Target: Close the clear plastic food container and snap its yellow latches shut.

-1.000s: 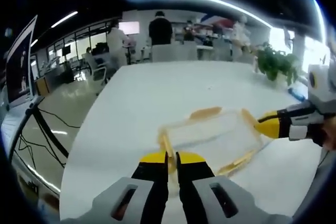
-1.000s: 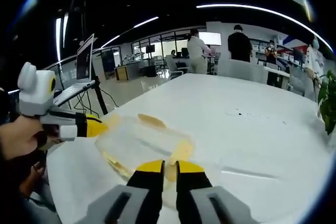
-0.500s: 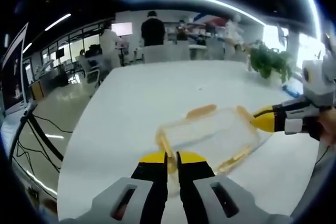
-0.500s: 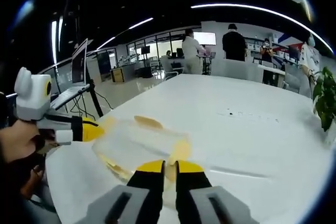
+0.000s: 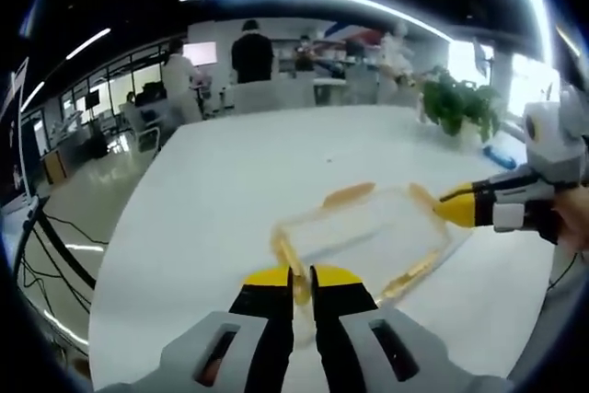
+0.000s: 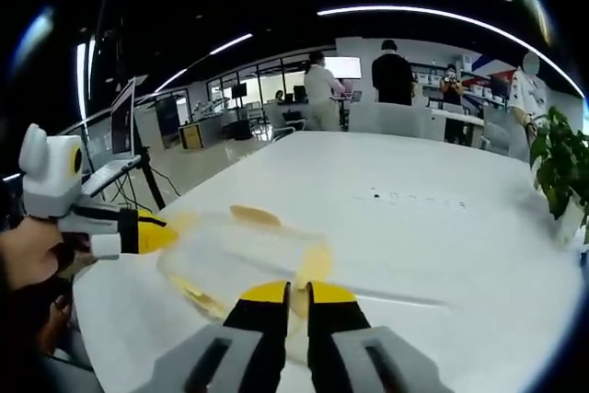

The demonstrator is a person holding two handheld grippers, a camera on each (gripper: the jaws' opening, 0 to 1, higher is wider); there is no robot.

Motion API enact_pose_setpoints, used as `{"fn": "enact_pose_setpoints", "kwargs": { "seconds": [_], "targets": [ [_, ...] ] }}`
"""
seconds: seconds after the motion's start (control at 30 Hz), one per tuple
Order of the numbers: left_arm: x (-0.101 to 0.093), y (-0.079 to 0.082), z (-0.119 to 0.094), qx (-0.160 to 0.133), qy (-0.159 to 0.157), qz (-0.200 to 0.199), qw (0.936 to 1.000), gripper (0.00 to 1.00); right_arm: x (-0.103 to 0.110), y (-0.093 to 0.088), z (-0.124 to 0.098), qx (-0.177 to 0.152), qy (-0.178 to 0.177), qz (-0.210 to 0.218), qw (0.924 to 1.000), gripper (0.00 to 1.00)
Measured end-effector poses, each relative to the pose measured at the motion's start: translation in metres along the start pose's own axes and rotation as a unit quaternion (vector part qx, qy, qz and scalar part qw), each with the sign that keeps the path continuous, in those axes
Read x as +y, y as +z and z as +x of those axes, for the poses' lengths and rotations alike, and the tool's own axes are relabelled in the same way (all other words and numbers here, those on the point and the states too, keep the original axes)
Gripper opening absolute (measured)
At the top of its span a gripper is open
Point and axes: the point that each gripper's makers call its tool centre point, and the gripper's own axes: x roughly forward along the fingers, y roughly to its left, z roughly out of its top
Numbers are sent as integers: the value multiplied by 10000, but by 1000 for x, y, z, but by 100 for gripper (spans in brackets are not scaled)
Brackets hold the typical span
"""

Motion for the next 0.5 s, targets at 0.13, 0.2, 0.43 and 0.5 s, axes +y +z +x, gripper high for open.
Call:
{"fn": "enact_pose_setpoints", "kwargs": {
  "seconds": [0.13,0.2,0.43,0.5],
  "targets": [
    [-9,1,4,13,-54,36,10000,4,-8,-1,-4,-6,-62,117,9999,3],
    [-13,0,6,30,-85,24,10000,4,-12,-1,-6,-13,-93,120,9999,3],
    [-30,3,12,40,-207,41,9998,4,-28,-4,-14,-18,-233,196,9995,3],
    [-33,3,14,38,-228,42,9997,4,-32,-5,-16,-19,-273,219,9994,3]
  ]
}}
